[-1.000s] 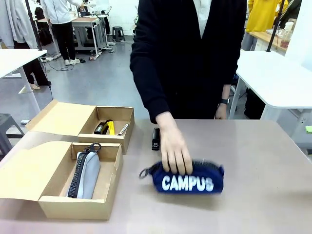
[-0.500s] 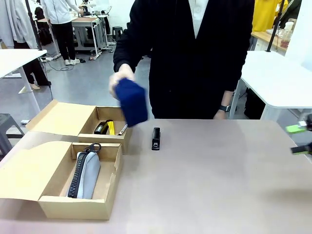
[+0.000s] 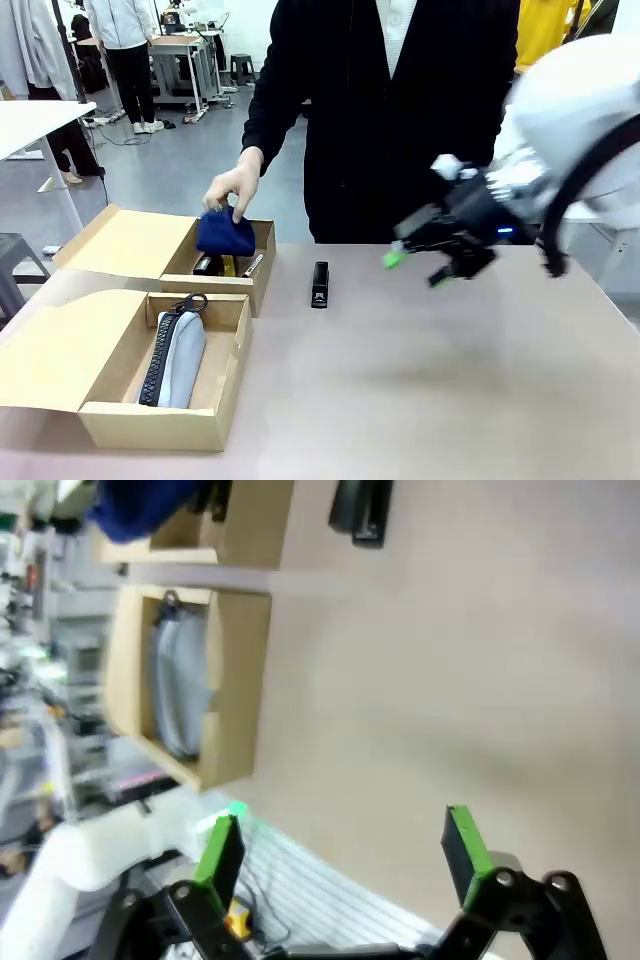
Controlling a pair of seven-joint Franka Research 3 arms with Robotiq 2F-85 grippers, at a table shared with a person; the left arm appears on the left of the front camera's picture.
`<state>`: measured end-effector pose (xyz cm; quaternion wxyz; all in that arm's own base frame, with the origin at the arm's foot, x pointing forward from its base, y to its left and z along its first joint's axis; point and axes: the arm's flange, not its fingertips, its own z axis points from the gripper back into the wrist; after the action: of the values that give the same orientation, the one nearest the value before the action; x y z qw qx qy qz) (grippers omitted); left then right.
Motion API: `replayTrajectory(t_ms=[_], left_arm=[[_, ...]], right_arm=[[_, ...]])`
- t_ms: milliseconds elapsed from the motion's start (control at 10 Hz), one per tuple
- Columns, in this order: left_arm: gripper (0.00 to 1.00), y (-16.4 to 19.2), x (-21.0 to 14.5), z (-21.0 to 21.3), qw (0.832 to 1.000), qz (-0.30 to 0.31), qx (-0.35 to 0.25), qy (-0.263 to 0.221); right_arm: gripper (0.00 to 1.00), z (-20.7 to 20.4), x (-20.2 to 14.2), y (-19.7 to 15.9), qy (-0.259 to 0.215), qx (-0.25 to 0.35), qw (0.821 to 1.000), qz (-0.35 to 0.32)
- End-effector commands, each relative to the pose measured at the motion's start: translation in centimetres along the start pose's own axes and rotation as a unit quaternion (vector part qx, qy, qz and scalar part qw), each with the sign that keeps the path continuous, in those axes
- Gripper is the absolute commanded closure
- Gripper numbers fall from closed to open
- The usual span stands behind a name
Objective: Place items inside the box.
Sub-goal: Pick up a Pencil pouch or Stapler and place it inside the Mailer Box closest to the robot.
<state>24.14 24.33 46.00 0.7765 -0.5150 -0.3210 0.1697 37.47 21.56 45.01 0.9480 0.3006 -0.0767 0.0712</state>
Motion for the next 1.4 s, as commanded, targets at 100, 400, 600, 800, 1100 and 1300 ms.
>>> replayTrajectory(t_ms=[100, 400, 600, 800, 1100, 1300], left_arm=[[0.0, -0.1, 0.0, 0.0, 1.0, -0.01, -0.011, -0.006], [0.0, -0.1, 0.0, 0.0, 1.0, -0.01, -0.011, -0.006], [0.0, -0.1, 0.0, 0.0, 1.0, -0.01, -0.011, -0.006], [0.0, -0.1, 0.0, 0.0, 1.0, -0.01, -0.011, -0.006], [0.0, -0.1, 0.0, 0.0, 1.0, -0.01, -0.011, -0.006], [0.0, -0.1, 0.0, 0.0, 1.0, -0.01, -0.011, -0.006]], right_arm=[[0.0, -4.4, 1.4, 0.6, 0.054, -0.08, 0.993, 0.062], [0.0, -6.3, 0.3, 2.1, 0.035, -0.064, 0.996, 0.058], [0.0, -8.2, -0.1, 4.8, 0.063, -0.177, 0.981, 0.048], [0.0, -9.4, 3.3, 7.5, 0.047, -0.188, 0.98, 0.043], [0.0, -14.0, 9.3, 11.2, 0.061, -0.236, 0.969, 0.03], [0.0, -17.5, 12.5, 12.4, 0.064, -0.263, 0.962, 0.043]])
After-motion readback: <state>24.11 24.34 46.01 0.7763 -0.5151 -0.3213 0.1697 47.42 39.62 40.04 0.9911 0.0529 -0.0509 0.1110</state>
